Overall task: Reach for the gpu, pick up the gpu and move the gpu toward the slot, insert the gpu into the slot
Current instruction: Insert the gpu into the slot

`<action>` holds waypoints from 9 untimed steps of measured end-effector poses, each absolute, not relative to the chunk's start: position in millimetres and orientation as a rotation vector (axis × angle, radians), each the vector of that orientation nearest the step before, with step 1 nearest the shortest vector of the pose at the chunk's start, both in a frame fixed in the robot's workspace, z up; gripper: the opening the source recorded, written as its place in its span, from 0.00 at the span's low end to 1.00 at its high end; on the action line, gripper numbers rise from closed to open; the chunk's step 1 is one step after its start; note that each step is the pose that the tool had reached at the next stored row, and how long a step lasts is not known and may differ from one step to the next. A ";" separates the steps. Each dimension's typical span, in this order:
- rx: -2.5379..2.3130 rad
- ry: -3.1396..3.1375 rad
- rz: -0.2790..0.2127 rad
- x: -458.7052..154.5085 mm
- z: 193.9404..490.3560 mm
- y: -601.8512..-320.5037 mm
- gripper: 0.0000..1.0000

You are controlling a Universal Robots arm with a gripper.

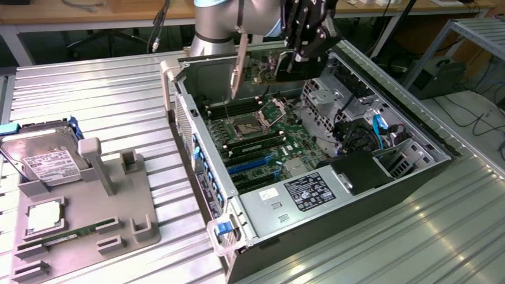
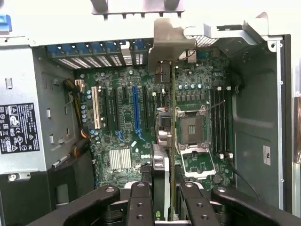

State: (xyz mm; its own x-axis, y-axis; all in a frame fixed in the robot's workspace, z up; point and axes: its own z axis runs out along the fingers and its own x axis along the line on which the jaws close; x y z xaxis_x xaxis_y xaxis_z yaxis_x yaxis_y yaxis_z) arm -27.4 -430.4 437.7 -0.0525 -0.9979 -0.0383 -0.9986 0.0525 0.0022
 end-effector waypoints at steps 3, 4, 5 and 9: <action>-2.176 2.232 0.041 -27.4 437.7 -430.4 0.27; -2.177 2.231 0.041 -27.4 437.8 -430.4 0.27; -2.177 2.231 0.041 -27.4 437.8 -430.4 0.27; -2.177 2.231 0.040 -27.3 437.7 -430.3 0.27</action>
